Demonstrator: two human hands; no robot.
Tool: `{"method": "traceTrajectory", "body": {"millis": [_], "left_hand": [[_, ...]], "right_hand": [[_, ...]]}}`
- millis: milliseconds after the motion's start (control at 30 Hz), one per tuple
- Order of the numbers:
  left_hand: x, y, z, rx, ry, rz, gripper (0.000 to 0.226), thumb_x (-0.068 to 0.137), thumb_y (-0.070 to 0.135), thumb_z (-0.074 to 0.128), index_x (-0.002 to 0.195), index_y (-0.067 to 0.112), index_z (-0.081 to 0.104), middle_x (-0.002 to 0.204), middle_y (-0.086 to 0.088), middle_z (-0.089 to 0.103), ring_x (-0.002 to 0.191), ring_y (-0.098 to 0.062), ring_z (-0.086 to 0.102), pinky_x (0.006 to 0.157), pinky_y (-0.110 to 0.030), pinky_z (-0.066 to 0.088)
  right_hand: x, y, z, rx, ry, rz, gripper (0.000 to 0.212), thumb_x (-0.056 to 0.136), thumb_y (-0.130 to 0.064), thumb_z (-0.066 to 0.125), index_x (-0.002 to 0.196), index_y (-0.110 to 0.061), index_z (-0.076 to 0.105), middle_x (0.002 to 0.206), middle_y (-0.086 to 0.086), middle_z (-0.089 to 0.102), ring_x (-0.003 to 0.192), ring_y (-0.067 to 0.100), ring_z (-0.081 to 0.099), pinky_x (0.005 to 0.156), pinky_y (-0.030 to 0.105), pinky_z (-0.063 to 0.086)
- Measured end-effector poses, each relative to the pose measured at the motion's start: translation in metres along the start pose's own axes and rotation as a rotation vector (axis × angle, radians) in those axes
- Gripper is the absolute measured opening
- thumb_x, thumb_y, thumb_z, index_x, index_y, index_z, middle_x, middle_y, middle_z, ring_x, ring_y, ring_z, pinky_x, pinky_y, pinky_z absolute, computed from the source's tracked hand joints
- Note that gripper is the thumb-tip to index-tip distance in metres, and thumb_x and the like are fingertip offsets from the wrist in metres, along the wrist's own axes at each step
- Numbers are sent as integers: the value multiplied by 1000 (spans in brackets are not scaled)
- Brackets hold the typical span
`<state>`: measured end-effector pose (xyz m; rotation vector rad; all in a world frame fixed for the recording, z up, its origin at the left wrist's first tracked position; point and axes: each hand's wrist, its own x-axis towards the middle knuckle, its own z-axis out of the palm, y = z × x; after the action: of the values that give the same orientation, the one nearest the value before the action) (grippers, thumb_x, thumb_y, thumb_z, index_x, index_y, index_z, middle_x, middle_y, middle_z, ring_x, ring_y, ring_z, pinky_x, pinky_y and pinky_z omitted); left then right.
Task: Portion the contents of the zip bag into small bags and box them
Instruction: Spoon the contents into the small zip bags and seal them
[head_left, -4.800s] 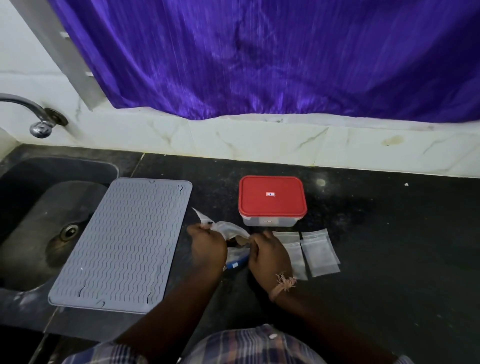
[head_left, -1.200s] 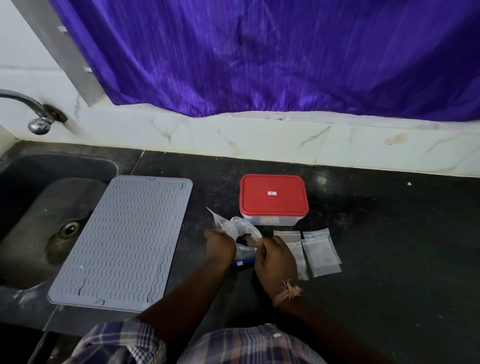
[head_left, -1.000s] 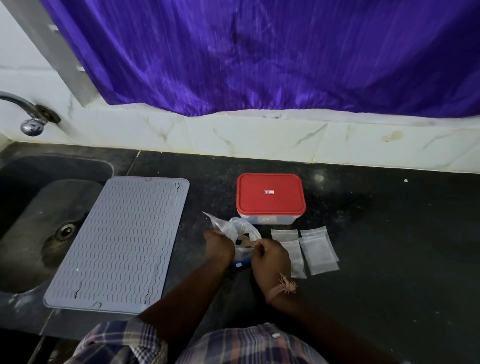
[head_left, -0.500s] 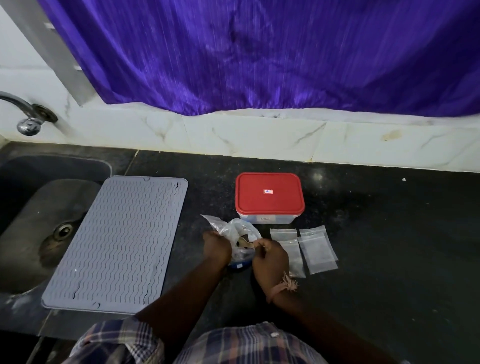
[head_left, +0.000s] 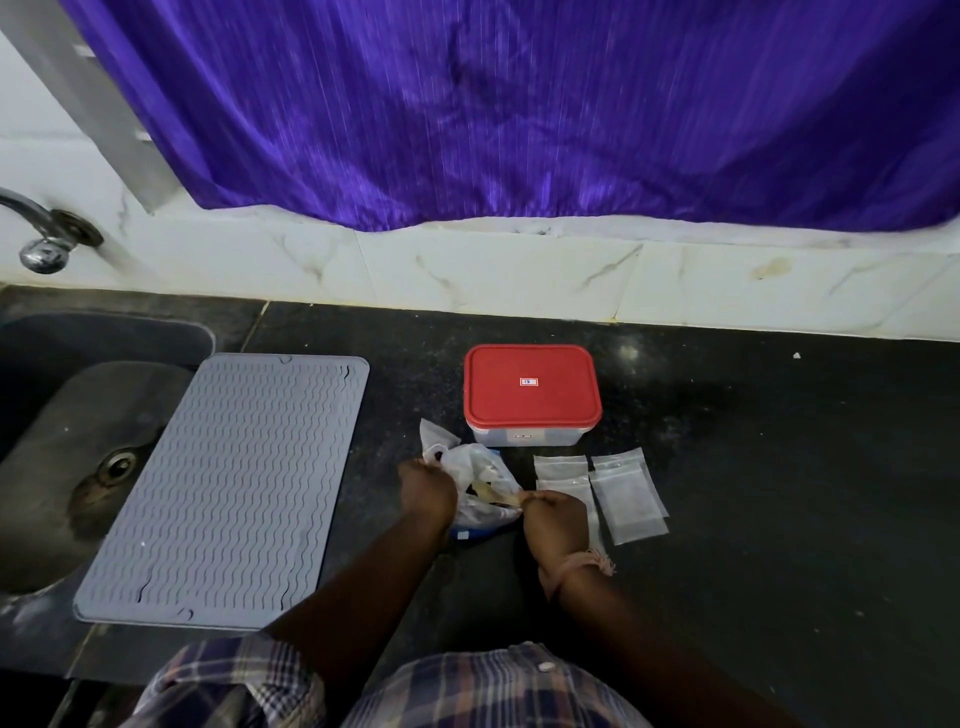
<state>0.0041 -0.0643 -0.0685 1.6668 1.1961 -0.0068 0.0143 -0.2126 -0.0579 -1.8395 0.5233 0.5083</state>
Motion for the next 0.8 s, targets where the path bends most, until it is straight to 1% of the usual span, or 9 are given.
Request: {"method": "traceTrajectory", "body": {"millis": [67, 167, 267, 333, 400, 500, 633, 733, 800], "left_hand": [[3, -1, 1, -23, 17, 9, 33, 106, 11, 41, 134, -4, 49, 131, -26, 58, 122, -41, 57, 98, -42, 47], [5, 0, 0, -57, 24, 19, 32, 106, 12, 41, 132, -4, 50, 130, -26, 59, 121, -41, 58, 97, -42, 47], [6, 0, -1, -98, -16, -4, 30, 105, 11, 43, 132, -2, 50, 126, -23, 60, 117, -39, 60, 92, -38, 48], [6, -1, -3, -148, -51, -56, 30, 105, 14, 46, 133, 5, 49, 120, -17, 62, 110, -34, 64, 95, -41, 54], [12, -6, -5, -179, -70, -90, 31, 104, 18, 49, 134, 10, 50, 118, -13, 65, 104, -29, 67, 92, -49, 59], [16, -10, -7, -177, -79, -81, 29, 104, 21, 49, 131, 12, 53, 118, -14, 67, 102, -28, 68, 90, -52, 60], [17, -15, -5, -185, -84, -55, 27, 104, 26, 45, 124, 12, 56, 112, -16, 68, 98, -30, 69, 86, -51, 61], [21, -19, -2, -245, -138, -16, 35, 102, 36, 44, 121, 11, 58, 110, -19, 70, 95, -32, 73, 73, -48, 64], [24, -22, -1, -273, -173, -25, 36, 101, 38, 44, 123, 12, 57, 110, -18, 70, 94, -33, 74, 71, -52, 65]], "right_hand": [[0, 1, -3, 47, 17, 14, 12, 87, -12, 67, 85, -10, 79, 81, 4, 73, 80, 18, 66, 76, 26, 49], [0, 1, -10, 45, 16, 9, 12, 88, -12, 66, 83, -11, 77, 77, -1, 69, 73, 7, 60, 63, 16, 43], [-1, -3, -14, 55, 13, 21, 12, 89, -14, 66, 83, -13, 77, 79, 0, 70, 74, 11, 62, 68, 24, 46], [-2, -5, -15, 53, 7, 19, 14, 90, -14, 66, 85, -13, 78, 82, 2, 72, 75, 14, 63, 70, 25, 45], [-2, -4, -15, 10, 20, -31, 16, 90, -13, 64, 87, -14, 79, 84, 0, 73, 81, 15, 64, 74, 24, 45], [-4, -5, -17, -73, 69, -114, 17, 90, -13, 62, 91, -16, 79, 91, -1, 75, 91, 18, 68, 85, 26, 48], [-12, -13, -13, -345, 75, -313, 16, 92, -17, 59, 94, -18, 76, 93, -2, 73, 90, 16, 66, 80, 25, 49], [-14, -12, -2, -416, 76, -440, 13, 91, -13, 61, 91, -16, 74, 92, 3, 72, 88, 18, 66, 76, 26, 48], [-13, -8, 4, -458, 84, -503, 13, 91, -12, 61, 93, -14, 74, 94, 4, 70, 88, 18, 65, 75, 23, 46]]}}
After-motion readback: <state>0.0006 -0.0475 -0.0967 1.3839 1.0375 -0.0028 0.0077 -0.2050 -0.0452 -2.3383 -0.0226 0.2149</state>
